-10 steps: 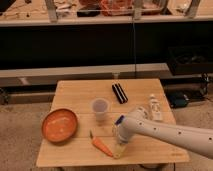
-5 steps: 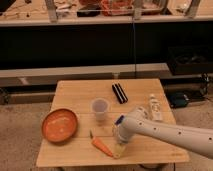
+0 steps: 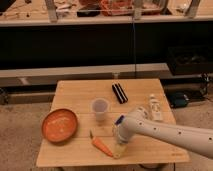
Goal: Place the pepper in the ceramic bowl
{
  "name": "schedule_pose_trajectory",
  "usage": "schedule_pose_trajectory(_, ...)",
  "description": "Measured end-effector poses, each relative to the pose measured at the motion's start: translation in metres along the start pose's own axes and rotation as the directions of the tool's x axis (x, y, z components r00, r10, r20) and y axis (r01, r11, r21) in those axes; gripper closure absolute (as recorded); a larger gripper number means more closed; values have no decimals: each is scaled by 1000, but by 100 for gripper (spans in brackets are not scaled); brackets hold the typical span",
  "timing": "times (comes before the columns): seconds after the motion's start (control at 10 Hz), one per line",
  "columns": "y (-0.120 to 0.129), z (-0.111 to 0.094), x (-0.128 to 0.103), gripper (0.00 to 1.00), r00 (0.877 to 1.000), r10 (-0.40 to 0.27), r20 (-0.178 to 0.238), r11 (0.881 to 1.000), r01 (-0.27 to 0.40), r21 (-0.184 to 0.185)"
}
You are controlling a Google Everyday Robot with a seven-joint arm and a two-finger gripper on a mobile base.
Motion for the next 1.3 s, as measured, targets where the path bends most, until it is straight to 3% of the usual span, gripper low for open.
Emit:
schedule_pose_trajectory(0.6, 0, 0, 0, 20, 1000, 0, 0, 1000, 0, 0)
schedule_pose_trajectory(0.7, 0, 0, 0, 24, 1000, 0, 0, 1000, 0, 0)
schedule_pose_trajectory(0.9, 0, 0, 0, 43, 1000, 2, 2, 1000, -2, -2)
schedule_pose_trajectory(1.1, -1, -3, 0, 51, 1000, 1, 0, 1000, -1, 2)
schedule_pose_trajectory(1.3, -2, -9, -1, 40, 1000, 4, 4, 1000, -4, 4)
